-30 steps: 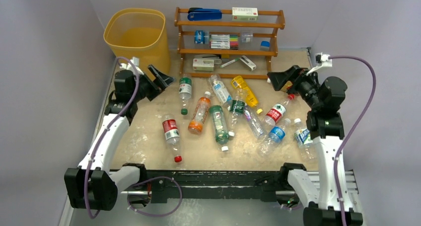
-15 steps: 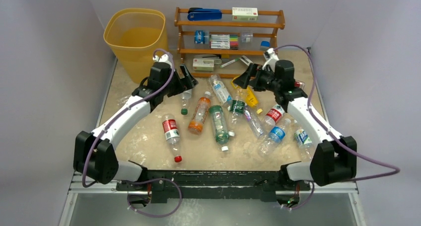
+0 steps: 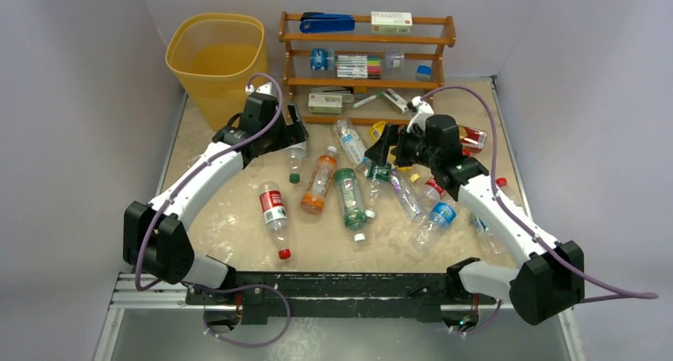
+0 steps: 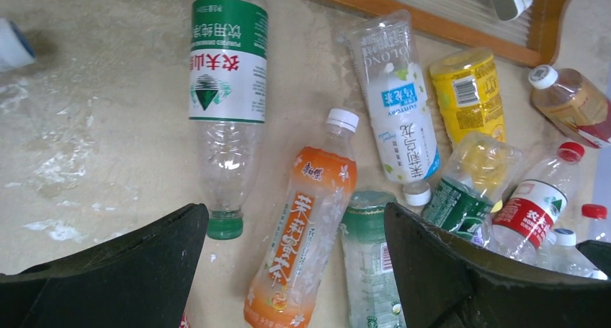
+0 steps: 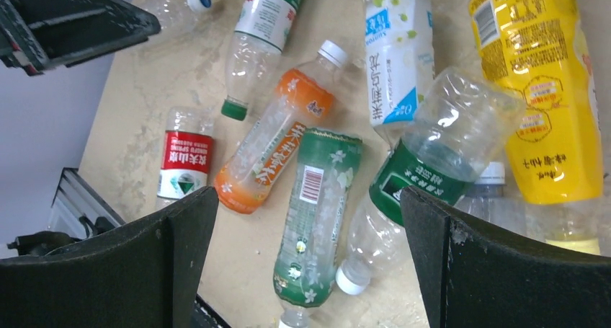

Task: Put the plastic bottles in the bin
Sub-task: Pick up the plastic bottle at the center of the board.

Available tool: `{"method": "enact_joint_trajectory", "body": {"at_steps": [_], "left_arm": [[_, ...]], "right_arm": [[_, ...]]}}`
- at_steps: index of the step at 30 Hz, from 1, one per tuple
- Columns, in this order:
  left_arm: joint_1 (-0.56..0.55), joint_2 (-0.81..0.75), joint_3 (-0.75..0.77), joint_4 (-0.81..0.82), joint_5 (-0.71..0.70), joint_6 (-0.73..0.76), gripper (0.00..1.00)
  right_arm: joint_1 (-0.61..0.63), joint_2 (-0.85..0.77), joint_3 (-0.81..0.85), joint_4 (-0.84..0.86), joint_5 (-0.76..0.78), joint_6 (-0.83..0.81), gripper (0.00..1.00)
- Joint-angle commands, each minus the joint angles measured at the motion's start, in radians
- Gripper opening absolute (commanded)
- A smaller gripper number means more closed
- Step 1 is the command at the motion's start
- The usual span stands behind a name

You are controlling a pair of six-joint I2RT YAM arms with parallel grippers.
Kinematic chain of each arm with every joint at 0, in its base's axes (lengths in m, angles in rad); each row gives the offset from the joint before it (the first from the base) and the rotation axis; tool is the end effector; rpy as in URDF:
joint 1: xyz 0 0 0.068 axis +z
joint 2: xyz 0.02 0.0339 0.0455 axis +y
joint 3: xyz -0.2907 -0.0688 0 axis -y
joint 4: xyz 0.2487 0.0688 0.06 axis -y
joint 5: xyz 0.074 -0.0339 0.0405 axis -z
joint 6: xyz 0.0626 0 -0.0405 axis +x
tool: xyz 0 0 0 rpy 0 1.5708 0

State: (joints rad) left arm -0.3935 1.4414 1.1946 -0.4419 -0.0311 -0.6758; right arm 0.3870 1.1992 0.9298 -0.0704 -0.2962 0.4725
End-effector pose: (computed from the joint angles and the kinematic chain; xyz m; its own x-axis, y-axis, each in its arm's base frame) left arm 0.3182 -0.1300 0.3124 -0.6838 -0.3931 -0.6147 -0.0855 0.8798 -0.4675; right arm 0.2676 0.1288 0.3314 -0.5551 0.2438 -0.7952 -0.4079 0.7534 0.5157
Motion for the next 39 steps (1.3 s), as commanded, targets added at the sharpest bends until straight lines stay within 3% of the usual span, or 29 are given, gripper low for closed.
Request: {"method": "enact_joint_trajectory", "body": {"at_steps": [1, 8, 13, 26, 39], "left_arm": [[-0.001, -0.005, 0.088, -0.048, -0.095, 0.044, 0.93], [0.001, 0.023, 0.030, 0.060, -0.194, 0.040, 0.93], [0.001, 0.138, 0.099, 0.022, -0.239, 0.066, 0.93], [0.002, 0.350, 0.148, 0.059, -0.272, 0.096, 0.89], [0.002, 0.434, 0.154, 0.111, -0.321, 0.119, 0.85]], "right_arm": [[0.004, -0.043, -0.012, -0.044, 0.029, -0.020, 1.00], [0.004, -0.110, 0.029, -0.149, 0.088, 0.015, 1.00], [0.005, -0.183, -0.007, -0.111, 0.100, 0.014, 1.00], [0.004, -0.181, -0.047, -0.092, 0.046, 0.009, 1.00], [0.004, -0.167, -0.016, -0.102, 0.031, -0.003, 0.97]]}}
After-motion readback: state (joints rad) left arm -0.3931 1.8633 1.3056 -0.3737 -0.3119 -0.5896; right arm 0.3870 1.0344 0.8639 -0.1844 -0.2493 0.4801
